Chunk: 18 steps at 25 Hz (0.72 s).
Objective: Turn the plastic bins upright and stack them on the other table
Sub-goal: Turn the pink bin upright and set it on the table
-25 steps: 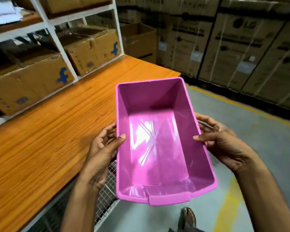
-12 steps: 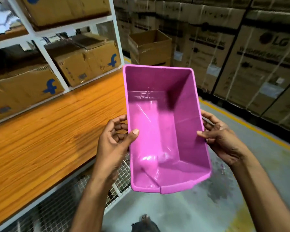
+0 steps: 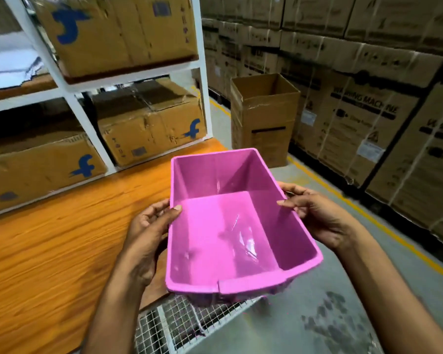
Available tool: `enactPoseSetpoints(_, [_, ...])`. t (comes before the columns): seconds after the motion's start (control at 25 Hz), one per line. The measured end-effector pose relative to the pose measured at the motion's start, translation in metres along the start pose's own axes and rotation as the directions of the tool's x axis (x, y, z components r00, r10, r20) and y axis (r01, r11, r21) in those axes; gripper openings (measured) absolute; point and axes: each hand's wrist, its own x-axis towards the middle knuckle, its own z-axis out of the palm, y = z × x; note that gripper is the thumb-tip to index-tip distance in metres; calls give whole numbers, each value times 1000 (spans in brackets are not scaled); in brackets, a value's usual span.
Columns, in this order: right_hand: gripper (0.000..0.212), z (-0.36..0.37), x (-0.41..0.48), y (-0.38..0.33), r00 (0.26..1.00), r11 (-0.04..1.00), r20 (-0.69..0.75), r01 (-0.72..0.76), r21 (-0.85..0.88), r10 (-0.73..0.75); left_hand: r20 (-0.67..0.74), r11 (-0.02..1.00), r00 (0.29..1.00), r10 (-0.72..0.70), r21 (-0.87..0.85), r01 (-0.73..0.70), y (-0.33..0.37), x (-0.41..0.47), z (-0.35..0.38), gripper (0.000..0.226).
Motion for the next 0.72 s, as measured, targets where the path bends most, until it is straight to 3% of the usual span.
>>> enactPoseSetpoints(0.16, [50, 9, 86, -43, 997, 995, 19, -76, -58, 78, -125, 997, 989, -83, -18, 81, 1, 63, 10, 17])
enactPoseSetpoints(0.4, [55, 15, 223, -92, 973, 934, 130, -141, -329, 192, -321, 995, 943, -89, 8, 96, 11, 155, 44, 23])
enactPoseSetpoints(0.72, [61, 0, 321, -104, 962, 837, 104, -165, -522, 254, -428, 990, 899, -97, 49, 130, 8, 226, 71, 35])
